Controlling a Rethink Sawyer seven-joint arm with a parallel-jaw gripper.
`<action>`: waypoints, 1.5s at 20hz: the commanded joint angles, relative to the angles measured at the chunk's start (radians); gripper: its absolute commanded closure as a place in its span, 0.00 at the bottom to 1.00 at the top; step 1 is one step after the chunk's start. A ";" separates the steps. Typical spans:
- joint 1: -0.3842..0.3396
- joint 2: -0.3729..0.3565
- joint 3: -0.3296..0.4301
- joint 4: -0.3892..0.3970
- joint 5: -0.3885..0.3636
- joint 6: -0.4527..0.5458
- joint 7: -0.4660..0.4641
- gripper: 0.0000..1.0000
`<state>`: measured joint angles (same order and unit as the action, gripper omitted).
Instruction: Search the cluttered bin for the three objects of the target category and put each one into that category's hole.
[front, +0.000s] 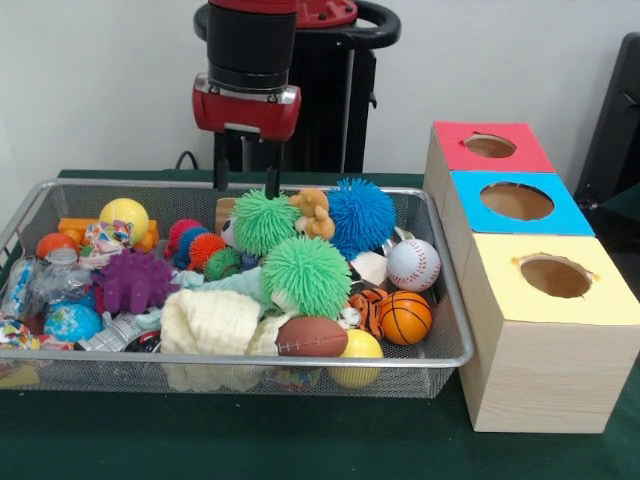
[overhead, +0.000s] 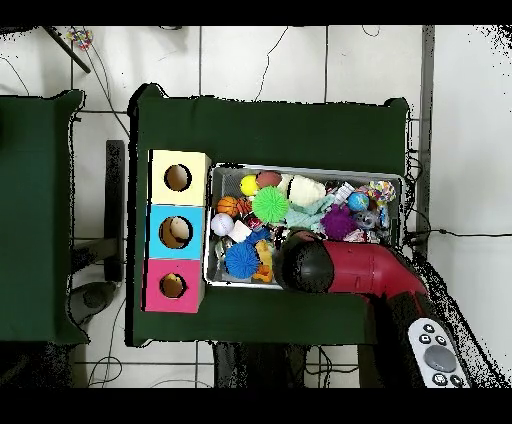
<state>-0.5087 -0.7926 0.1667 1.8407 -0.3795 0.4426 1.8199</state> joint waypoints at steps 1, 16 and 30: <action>-0.025 0.012 0.164 0.118 -0.041 -0.002 -0.095 0.00; 0.070 -0.009 0.090 0.154 -0.066 -0.092 0.054 0.00; 0.134 0.039 -0.066 0.157 -0.041 -0.337 0.167 0.00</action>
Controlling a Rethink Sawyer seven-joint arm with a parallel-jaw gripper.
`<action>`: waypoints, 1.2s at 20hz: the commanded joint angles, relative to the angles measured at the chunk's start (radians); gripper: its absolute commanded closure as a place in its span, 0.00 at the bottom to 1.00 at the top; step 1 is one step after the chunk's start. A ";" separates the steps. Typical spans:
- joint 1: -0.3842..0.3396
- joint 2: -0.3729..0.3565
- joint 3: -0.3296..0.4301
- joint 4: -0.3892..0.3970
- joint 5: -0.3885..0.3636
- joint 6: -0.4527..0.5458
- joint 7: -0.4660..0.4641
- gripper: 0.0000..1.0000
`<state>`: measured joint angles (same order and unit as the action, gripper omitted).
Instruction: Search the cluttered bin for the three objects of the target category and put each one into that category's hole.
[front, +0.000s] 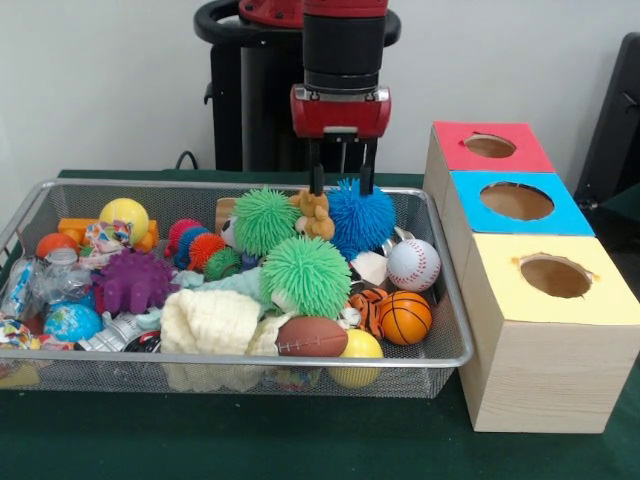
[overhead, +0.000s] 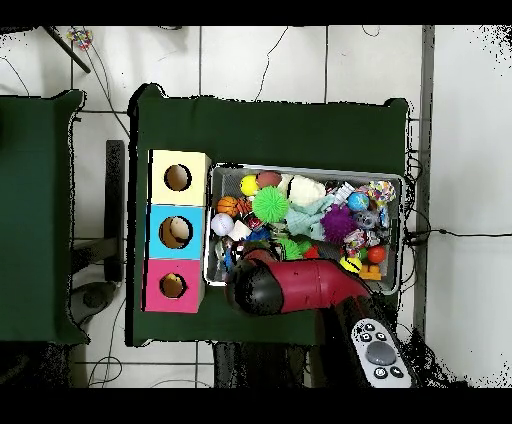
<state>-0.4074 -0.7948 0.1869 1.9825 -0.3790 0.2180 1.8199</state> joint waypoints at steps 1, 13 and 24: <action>0.045 0.044 -0.105 0.013 -0.037 -0.121 0.170 0.00; 0.076 0.073 -0.193 -0.004 -0.015 -0.049 0.099 0.00; 0.074 0.112 -0.173 -0.002 -0.024 -0.091 0.091 0.00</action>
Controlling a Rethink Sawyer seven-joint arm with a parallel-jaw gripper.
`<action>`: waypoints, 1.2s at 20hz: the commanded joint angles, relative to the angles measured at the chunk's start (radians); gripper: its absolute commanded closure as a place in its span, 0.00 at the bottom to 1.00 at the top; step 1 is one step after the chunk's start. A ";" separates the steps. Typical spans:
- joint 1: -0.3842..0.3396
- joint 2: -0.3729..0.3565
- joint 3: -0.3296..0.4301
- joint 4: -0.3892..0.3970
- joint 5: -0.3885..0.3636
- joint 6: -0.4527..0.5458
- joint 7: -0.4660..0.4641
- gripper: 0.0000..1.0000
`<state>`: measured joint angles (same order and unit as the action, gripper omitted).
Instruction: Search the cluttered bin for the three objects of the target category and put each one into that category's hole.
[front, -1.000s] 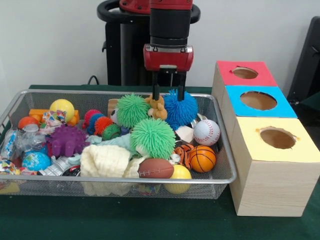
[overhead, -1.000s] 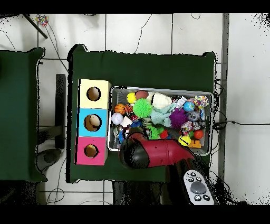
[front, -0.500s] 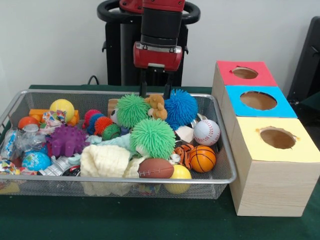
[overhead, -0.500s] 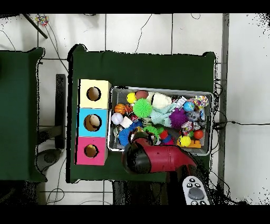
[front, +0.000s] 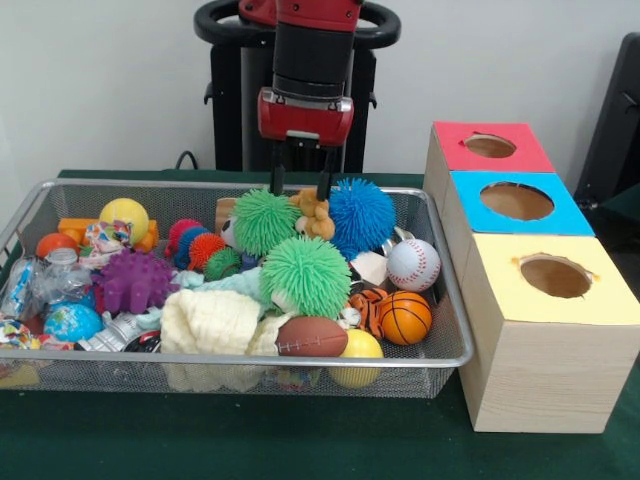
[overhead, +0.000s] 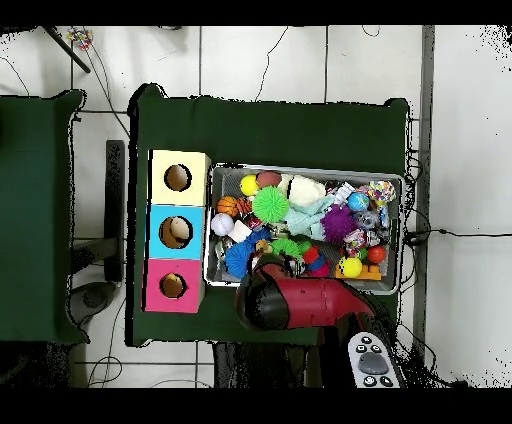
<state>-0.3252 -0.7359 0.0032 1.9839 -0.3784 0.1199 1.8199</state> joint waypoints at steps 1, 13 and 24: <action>-0.011 0.053 0.016 -0.001 -0.025 0.004 0.090 0.00; -0.018 0.053 0.059 0.028 -0.018 0.001 0.089 0.00; -0.051 0.034 0.127 0.071 -0.003 0.037 0.072 0.00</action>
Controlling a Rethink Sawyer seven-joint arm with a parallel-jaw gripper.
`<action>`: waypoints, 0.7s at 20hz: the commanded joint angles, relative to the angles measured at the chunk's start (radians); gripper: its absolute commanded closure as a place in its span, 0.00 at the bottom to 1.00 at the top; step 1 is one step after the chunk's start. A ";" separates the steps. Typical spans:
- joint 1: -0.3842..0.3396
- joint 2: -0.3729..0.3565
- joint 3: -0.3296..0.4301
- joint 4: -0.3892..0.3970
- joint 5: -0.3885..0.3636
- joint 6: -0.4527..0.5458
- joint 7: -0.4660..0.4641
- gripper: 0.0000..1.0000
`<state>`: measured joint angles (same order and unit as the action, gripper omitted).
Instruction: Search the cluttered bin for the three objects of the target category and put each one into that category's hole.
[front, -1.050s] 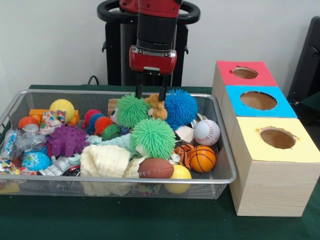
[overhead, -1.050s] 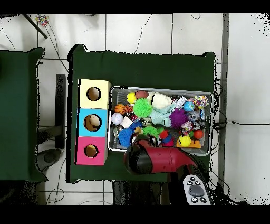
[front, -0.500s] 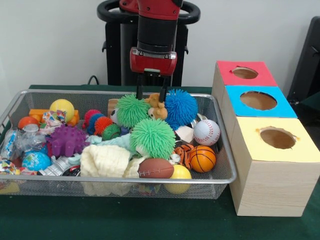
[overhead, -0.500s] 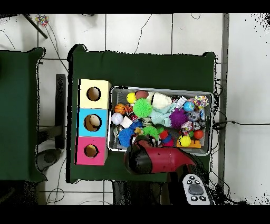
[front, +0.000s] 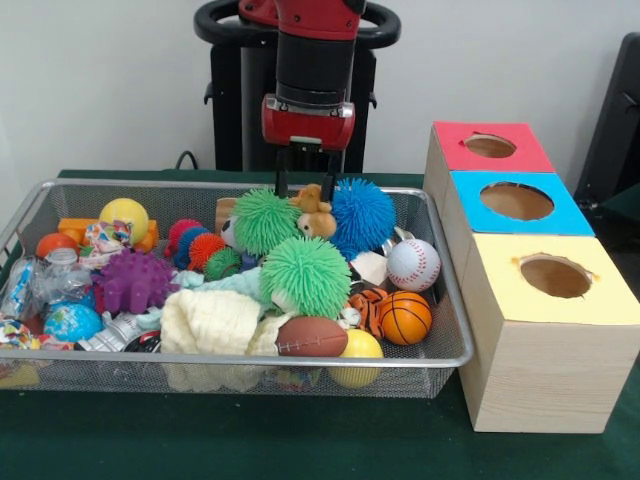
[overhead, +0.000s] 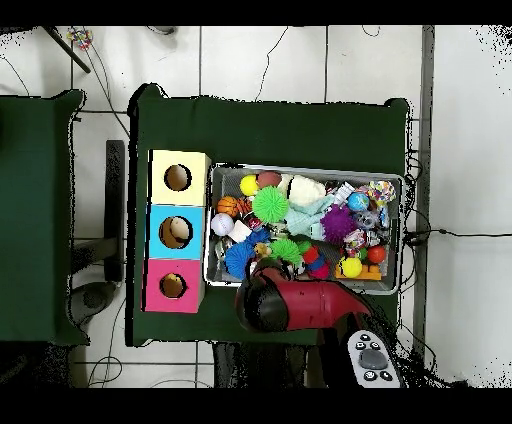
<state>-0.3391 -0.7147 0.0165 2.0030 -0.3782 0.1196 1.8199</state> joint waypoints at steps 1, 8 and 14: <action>-0.034 0.014 0.110 0.050 -0.002 0.037 0.075 0.00; -0.018 0.035 0.098 0.041 -0.005 0.008 0.089 0.00; 0.002 0.050 0.093 0.040 -0.001 -0.047 0.118 0.00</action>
<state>-0.3460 -0.7125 0.0301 2.0339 -0.3780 0.1196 1.8199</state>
